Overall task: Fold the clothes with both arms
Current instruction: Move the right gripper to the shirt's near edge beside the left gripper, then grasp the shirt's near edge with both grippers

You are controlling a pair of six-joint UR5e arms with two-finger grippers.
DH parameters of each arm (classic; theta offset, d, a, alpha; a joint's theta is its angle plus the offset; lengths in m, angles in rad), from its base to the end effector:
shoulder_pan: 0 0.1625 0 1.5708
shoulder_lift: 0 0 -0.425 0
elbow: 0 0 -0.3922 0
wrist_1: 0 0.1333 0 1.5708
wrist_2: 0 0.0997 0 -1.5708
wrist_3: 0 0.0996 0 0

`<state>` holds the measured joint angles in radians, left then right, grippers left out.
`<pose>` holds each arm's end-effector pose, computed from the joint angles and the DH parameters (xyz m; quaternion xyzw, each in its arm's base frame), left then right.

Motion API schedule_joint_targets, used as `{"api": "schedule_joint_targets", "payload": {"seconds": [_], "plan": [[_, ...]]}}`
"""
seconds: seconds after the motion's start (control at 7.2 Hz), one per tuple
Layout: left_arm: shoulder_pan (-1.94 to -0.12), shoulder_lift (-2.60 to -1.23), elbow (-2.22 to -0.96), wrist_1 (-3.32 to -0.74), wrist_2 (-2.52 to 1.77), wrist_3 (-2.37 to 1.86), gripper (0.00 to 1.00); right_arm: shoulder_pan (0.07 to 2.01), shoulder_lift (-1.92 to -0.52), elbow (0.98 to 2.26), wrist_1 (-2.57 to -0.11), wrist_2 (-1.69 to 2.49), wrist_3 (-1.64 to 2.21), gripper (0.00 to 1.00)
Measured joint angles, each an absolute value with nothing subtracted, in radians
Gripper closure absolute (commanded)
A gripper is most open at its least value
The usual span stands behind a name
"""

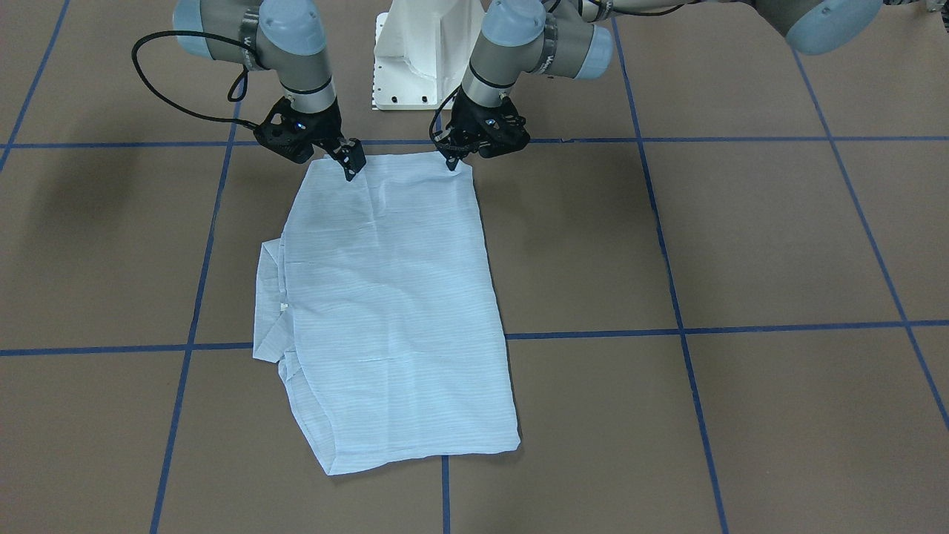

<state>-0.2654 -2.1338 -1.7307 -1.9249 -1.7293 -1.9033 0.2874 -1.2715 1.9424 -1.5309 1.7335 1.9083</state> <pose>0.6010 -0.2852 0.2213 -0.0851 0.5087 -0.2132 0.8298 -0.5155 -0.2746 0.3342 -0.0848 -0.3448 0.2603 0.8979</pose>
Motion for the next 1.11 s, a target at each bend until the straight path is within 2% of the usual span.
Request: {"api": "schedule_joint_targets", "payload": {"seconds": [0.28,0.42,0.56,0.97,1.11], "plan": [[-0.265,-2.134,-1.730,-1.925,-1.729,-1.902,1.00,0.275,-1.271,1.941,-1.531,1.733,1.908,0.03],[-0.265,-2.134,-1.730,-1.924,-1.729,-1.902,1.00,0.272,-1.271,1.940,-1.531,1.733,1.908,0.18],[-0.265,-2.134,-1.730,-1.925,-1.729,-1.902,1.00,0.271,-1.269,1.940,-1.531,1.733,1.908,0.29],[-0.265,-2.134,-1.730,-1.925,-1.729,-1.902,1.00,0.271,-1.266,1.938,-1.531,1.732,1.908,0.54],[-0.265,-2.134,-1.730,-1.925,-1.729,-1.901,1.00,0.272,-1.266,1.938,-1.531,1.732,1.908,0.58]]}}
